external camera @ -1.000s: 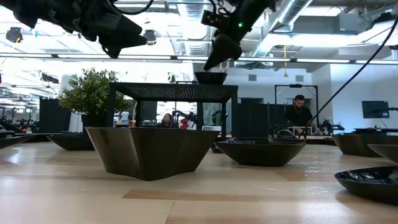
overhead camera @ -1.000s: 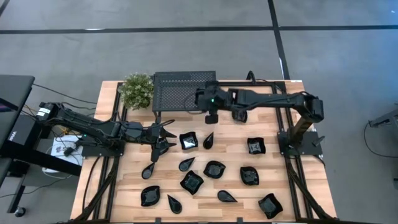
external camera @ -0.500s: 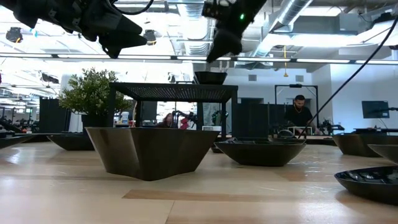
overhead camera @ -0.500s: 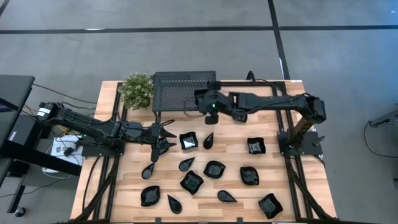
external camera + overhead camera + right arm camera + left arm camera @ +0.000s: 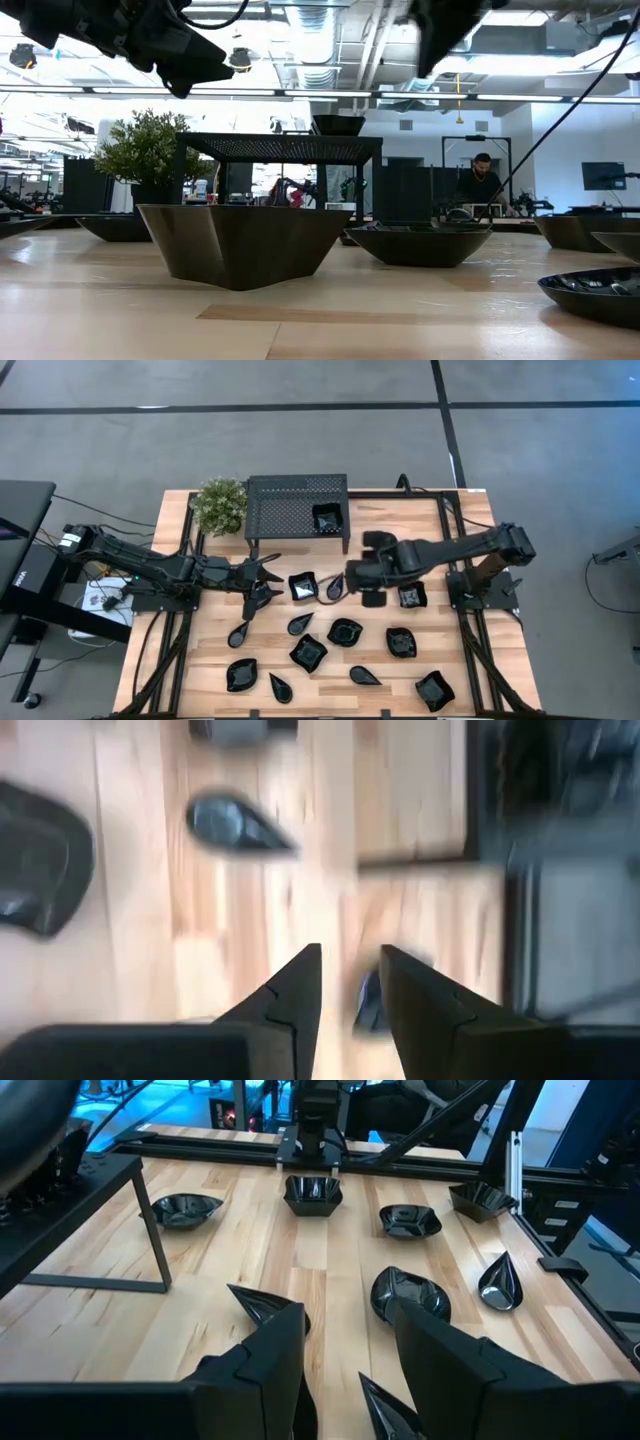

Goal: Pick & Place Mini shaped plates
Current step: Stack the black distorted square plate on top of the black distorted square plate on the shelf

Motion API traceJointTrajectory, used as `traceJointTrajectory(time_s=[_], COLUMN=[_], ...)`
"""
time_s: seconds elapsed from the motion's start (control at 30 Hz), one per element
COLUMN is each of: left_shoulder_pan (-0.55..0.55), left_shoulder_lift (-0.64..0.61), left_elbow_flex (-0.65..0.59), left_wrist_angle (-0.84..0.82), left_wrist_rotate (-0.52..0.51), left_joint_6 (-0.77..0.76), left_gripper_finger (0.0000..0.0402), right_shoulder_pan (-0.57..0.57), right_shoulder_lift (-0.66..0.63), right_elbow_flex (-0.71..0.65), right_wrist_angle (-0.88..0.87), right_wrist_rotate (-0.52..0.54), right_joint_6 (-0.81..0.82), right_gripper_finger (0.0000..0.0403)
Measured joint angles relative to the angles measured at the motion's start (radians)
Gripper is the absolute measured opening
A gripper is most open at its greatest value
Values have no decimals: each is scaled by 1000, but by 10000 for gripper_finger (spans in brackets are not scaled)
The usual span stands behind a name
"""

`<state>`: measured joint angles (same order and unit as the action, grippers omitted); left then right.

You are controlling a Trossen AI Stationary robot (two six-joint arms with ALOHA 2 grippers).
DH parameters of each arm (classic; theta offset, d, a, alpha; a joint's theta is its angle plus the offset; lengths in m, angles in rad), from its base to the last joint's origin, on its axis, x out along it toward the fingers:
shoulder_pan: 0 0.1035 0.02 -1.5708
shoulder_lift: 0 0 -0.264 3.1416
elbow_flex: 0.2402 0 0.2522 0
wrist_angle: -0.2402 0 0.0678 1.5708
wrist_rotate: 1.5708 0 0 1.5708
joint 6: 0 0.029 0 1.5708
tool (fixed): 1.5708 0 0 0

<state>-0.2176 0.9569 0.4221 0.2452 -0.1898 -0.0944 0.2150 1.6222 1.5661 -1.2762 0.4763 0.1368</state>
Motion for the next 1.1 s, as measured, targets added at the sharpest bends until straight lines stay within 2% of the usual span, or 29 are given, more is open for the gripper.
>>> traceJointTrajectory(time_s=[0.1,0.17,0.33,0.47,0.67,0.9,1.1], left_shoulder_pan=[0,0,0,0,0,0,0], left_shoulder_lift=[0,0,0,0,0,0,0], left_elbow_flex=[0,0,0,0,0,0,0], left_wrist_angle=[3,3,3,3,3,8,9], left_wrist_rotate=[0,0,0,0,0,0,0], left_joint_6=[0,0,0,0,0,0,0], left_gripper_finger=[159,159,159,159,159,159,159], right_shoulder_pan=[46,74,146,213,256,235,209], right_shoulder_lift=[0,0,1,2,2,1,1], right_elbow_flex=[0,-3,-89,-204,-344,-451,-562], right_wrist_angle=[-130,-178,-178,-119,-76,-3,133], right_wrist_rotate=[-16,-70,-310,-394,-407,-404,-383], right_joint_6=[172,276,473,593,703,695,645], right_gripper_finger=[98,98,98,99,121,161,170])
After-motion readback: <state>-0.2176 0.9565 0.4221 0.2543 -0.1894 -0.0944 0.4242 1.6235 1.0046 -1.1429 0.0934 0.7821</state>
